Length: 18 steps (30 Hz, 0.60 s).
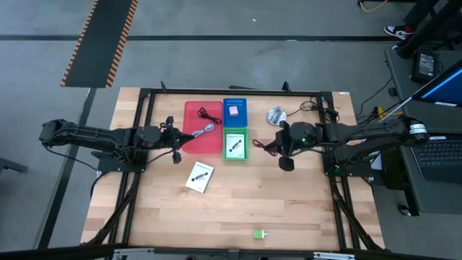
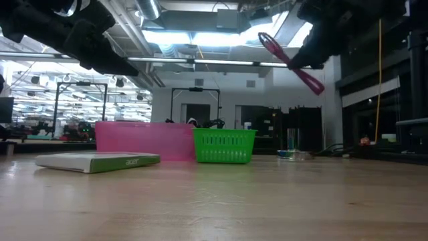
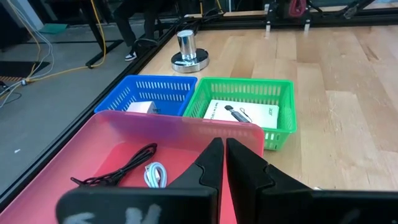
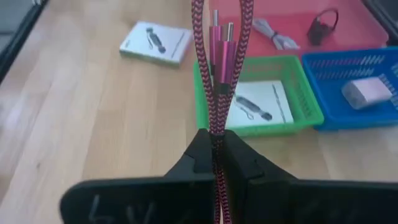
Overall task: Pick and place items into bin
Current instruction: Put the red charger cable into the red bin
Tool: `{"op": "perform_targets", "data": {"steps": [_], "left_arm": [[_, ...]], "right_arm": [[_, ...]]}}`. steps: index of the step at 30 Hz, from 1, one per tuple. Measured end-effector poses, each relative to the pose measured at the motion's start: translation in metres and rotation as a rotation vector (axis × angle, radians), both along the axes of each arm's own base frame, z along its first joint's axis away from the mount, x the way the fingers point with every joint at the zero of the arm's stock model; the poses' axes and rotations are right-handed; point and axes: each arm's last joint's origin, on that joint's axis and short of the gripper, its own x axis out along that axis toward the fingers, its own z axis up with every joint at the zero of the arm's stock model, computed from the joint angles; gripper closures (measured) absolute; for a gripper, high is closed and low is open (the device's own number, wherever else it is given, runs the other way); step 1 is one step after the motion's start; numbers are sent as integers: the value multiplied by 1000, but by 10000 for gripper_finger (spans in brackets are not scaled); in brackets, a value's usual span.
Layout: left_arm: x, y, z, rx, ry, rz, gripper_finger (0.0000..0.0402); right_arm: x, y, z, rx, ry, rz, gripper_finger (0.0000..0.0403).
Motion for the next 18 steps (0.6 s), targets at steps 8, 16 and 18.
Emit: {"op": "perform_targets", "data": {"steps": [8,16,18], "left_arm": [[-1,0,-2,0,24,0,386],[-2,0,-4,0,44,-1,386],[-2,0,-4,0,45,0,386]], "right_arm": [[-6,0,-23,2,-164,-1,403],[-6,0,-20,1,-249,-1,403],[-5,0,-19,1,-258,-1,403]]}}
